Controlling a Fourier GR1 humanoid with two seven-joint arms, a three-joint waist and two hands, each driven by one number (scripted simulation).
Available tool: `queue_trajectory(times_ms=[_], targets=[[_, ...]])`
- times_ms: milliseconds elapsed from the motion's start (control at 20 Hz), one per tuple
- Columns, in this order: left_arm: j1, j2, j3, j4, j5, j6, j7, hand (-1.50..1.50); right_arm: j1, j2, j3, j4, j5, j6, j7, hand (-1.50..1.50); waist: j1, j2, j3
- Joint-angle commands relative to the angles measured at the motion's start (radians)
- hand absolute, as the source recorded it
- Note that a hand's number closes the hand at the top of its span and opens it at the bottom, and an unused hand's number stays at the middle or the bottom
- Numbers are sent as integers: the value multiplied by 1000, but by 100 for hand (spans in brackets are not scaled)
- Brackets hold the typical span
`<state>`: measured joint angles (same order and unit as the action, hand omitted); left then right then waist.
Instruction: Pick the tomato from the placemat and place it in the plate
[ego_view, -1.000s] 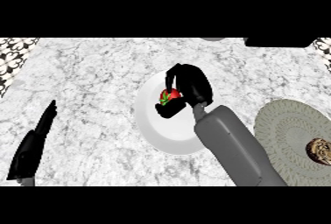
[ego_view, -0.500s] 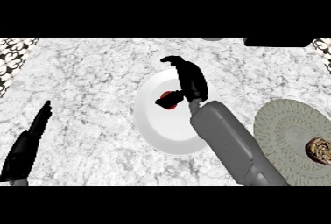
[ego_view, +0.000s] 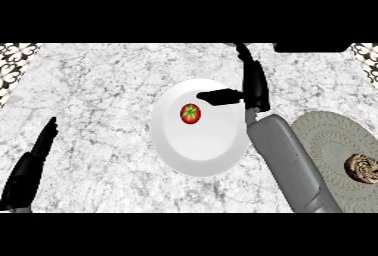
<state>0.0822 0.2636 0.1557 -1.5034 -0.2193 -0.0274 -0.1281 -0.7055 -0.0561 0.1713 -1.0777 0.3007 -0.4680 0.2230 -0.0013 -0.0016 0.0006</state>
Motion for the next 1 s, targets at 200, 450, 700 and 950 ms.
queue_trajectory(times_ms=[200, 450, 700, 950], targets=[[8, -1, 3, -9, -12, -1, -1, 0, 165, -159, -237, -128, -279, 196, -238, -150, -1, 2, 0], [-7, -14, -6, -57, -10, -9, 54, 0, 304, -232, -304, -111, -349, 336, -445, -150, 1, 1, 0], [-41, -15, 0, -24, -27, -7, 49, 0, 223, -328, -393, 93, -381, 458, -567, -150, 9, 4, 0], [-52, 8, 58, 63, 0, -36, -13, 0, 253, -390, -429, 135, -389, 533, -590, -150, 6, 3, 0]])
